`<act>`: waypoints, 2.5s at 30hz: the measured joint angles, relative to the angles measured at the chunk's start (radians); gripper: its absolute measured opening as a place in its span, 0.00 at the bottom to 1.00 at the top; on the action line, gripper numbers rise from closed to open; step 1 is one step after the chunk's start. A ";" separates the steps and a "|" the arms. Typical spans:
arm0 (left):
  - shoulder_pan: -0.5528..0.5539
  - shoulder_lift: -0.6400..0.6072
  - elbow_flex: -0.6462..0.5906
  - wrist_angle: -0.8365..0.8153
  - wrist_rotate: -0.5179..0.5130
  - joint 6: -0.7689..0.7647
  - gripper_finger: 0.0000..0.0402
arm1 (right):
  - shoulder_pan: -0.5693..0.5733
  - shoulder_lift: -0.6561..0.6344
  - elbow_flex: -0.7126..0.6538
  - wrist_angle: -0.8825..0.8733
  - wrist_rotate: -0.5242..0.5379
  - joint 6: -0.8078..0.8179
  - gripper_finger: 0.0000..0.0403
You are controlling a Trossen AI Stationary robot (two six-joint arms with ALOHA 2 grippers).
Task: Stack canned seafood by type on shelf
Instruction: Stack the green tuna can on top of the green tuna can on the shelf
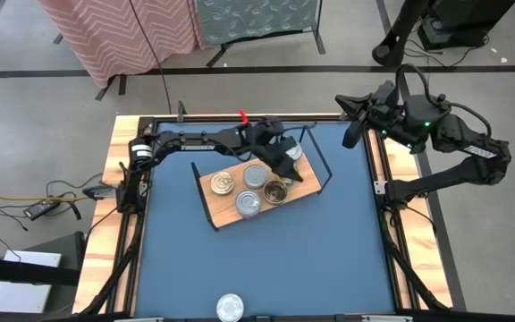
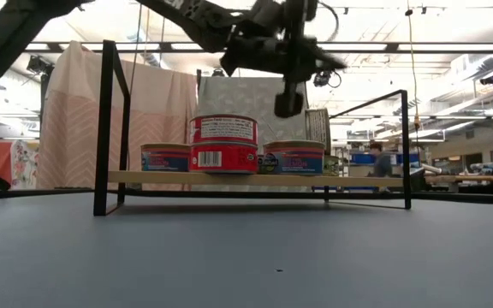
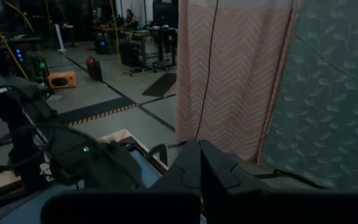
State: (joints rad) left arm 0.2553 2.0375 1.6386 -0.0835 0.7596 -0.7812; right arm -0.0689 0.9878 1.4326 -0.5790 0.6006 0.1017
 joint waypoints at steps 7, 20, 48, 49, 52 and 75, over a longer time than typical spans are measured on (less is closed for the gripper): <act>0.005 0.032 0.125 -0.383 -0.084 0.281 0.00 | 0.001 -0.034 0.000 -0.017 0.000 0.008 0.00; 0.032 0.032 0.194 -0.419 -0.229 0.336 0.00 | 0.001 -0.039 0.000 -0.019 0.000 0.005 0.00; 0.065 0.026 0.193 -0.519 -0.296 0.392 0.00 | 0.017 -0.039 0.000 -0.018 -0.029 0.011 0.01; 0.066 0.026 0.193 -0.520 -0.296 0.394 0.00 | 0.017 -0.039 0.000 -0.019 -0.029 0.011 0.01; 0.072 0.019 0.193 -0.539 -0.302 0.410 0.00 | 0.017 -0.039 0.000 -0.020 -0.028 0.011 0.01; 0.095 -0.045 0.346 -0.591 -0.257 0.527 0.04 | 0.000 0.014 0.001 -0.325 -0.502 -0.023 0.01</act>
State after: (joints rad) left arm 0.3503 1.9926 1.9843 -0.6741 0.5029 -0.2547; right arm -0.0689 1.0022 1.4338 -0.9040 0.0989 0.0791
